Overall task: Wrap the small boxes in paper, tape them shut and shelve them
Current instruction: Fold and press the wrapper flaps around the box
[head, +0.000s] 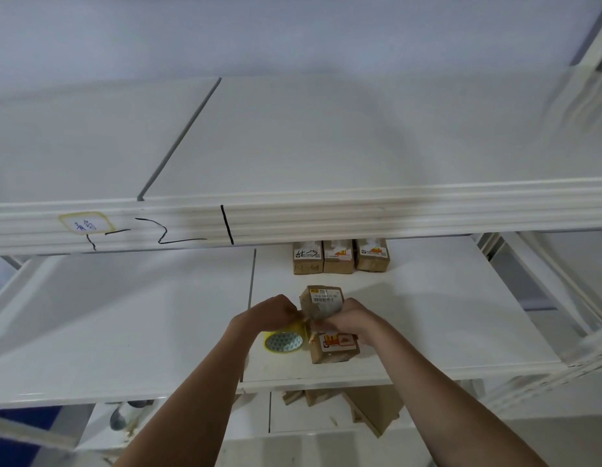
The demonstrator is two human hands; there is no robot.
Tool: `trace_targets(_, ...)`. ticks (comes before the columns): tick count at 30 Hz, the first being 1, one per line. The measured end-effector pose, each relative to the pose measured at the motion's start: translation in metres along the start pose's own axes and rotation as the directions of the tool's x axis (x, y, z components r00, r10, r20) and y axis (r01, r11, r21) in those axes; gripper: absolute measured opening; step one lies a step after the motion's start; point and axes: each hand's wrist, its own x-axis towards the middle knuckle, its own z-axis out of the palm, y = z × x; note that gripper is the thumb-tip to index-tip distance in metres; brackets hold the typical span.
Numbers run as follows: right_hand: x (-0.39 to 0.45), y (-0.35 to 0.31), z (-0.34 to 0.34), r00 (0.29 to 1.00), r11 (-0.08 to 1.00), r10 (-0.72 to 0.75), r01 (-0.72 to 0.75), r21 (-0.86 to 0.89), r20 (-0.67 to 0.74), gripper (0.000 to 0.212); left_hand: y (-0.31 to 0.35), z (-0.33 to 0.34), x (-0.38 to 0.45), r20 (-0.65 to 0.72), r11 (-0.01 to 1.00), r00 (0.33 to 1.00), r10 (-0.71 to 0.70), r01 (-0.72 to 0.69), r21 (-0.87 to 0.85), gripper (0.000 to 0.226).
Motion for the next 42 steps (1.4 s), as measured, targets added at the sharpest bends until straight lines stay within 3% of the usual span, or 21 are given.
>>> trace_targets(2,0.001,0.006,0.001,1.0,0.999,0.012,-0.012,0.038,-0.007,0.051,-0.002,-0.002,-0.002,0.015,0.996,1.0,0.004,-0.003,-0.084,0.05)
trace_targets(9,-0.005,0.013,0.002,0.994,0.995,-0.014,0.025,0.1,-0.108,0.024,-0.005,-0.011,-0.009,0.043,0.993,0.996,0.075,-0.071,-0.098,0.035)
trace_targets(11,-0.007,0.011,-0.001,0.993,0.994,-0.021,0.033,0.102,-0.117,0.02,-0.01,-0.012,-0.007,0.04,0.986,0.997,0.072,-0.065,-0.152,0.04)
trace_targets(17,-0.008,0.006,-0.003,0.994,0.992,-0.033,0.046,0.119,-0.108,0.026,-0.008,-0.02,-0.002,0.012,0.99,0.998,0.068,-0.066,-0.125,0.049)
trace_targets(23,-0.011,0.007,-0.013,0.993,0.989,-0.047,0.061,0.134,-0.106,0.022,-0.015,-0.009,0.008,-0.091,0.999,0.995,-0.041,0.039,-0.019,0.057)
trace_targets(31,-0.013,0.01,-0.014,0.997,0.973,-0.058,0.067,0.222,-0.045,0.026,-0.013,-0.012,0.008,0.036,0.993,0.993,-0.112,0.113,-0.022,0.059)
trace_targets(37,-0.013,0.008,-0.014,0.996,0.954,-0.088,0.075,0.291,0.031,0.034,-0.008,-0.02,0.005,0.064,0.999,0.997,-0.053,0.052,0.017,0.051)
trace_targets(39,-0.012,0.008,-0.017,0.993,0.936,-0.091,0.061,0.346,0.069,0.044,-0.009,-0.021,0.004,0.065,0.999,0.997,-0.032,0.033,-0.001,0.055)
trace_targets(42,-0.013,0.004,-0.019,0.981,0.889,-0.126,0.044,0.455,0.151,0.036,-0.008,-0.02,0.002,0.012,0.996,1.0,-0.007,0.008,-0.086,0.064)
